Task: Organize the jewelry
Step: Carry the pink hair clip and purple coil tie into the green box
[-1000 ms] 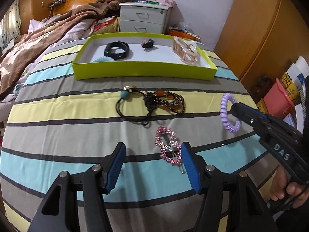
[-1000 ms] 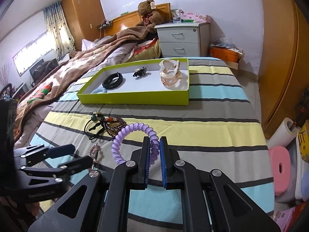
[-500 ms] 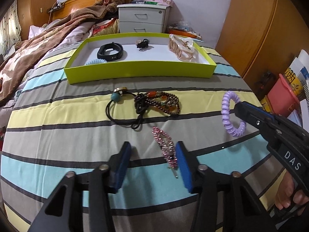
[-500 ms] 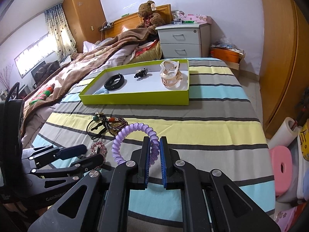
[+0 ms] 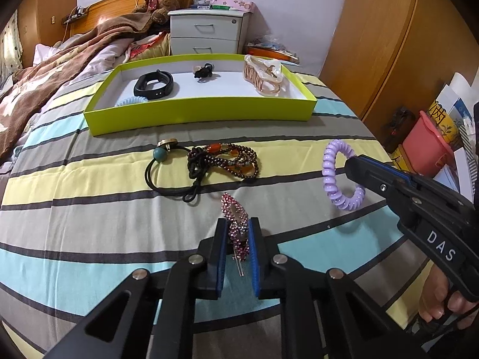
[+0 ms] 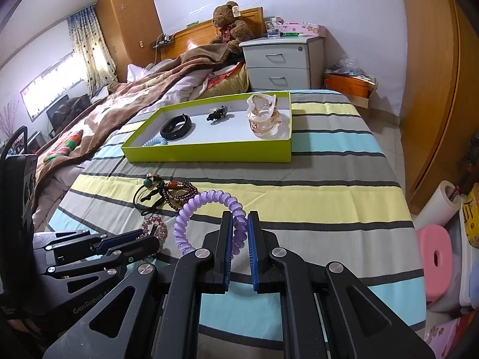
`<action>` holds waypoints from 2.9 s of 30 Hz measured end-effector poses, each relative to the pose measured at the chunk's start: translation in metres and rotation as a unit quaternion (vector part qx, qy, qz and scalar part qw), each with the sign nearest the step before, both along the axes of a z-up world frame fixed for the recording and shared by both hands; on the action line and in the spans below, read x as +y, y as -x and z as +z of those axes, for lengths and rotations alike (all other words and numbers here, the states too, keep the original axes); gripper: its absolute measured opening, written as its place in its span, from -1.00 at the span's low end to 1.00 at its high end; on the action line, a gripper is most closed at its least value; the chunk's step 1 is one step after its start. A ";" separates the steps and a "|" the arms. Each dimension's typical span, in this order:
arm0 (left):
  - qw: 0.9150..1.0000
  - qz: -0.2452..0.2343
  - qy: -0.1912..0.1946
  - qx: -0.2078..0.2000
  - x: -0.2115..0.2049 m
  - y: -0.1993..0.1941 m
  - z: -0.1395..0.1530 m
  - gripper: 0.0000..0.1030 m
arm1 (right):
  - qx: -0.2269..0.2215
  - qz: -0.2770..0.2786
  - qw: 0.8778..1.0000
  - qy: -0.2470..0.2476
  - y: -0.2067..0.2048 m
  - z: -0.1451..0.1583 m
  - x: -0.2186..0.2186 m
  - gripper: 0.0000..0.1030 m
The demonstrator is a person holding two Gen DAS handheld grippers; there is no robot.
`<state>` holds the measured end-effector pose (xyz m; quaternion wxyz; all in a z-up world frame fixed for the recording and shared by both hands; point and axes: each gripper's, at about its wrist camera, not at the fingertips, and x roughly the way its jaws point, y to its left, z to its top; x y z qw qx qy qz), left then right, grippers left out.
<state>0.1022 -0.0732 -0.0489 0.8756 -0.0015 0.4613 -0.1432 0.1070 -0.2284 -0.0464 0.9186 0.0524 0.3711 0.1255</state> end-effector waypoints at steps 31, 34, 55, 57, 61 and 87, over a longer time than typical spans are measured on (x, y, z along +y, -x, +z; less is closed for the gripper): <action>0.999 0.015 0.022 -0.029 0.023 0.003 0.026 -0.77 | -0.021 0.003 1.000 0.005 0.009 0.023 0.012 -0.81; 0.999 0.018 0.026 -0.034 0.028 0.000 0.031 -0.77 | -0.026 0.003 1.000 0.003 0.006 0.030 0.014 -0.81; 0.995 0.072 0.040 -0.063 0.078 -0.058 0.067 -0.77 | -0.041 0.002 0.999 0.013 -0.052 0.063 0.034 -0.80; 0.994 0.075 0.041 -0.062 0.082 -0.064 0.068 -0.77 | -0.039 0.002 0.999 0.015 -0.062 0.062 0.038 -0.80; 0.994 0.082 0.042 -0.063 0.089 -0.080 0.069 -0.77 | -0.032 0.001 0.999 0.024 -0.082 0.057 0.043 -0.80; 0.995 0.092 0.039 -0.005 0.097 -0.147 0.019 -0.77 | 0.046 -0.003 0.998 0.051 -0.184 -0.001 0.072 -0.80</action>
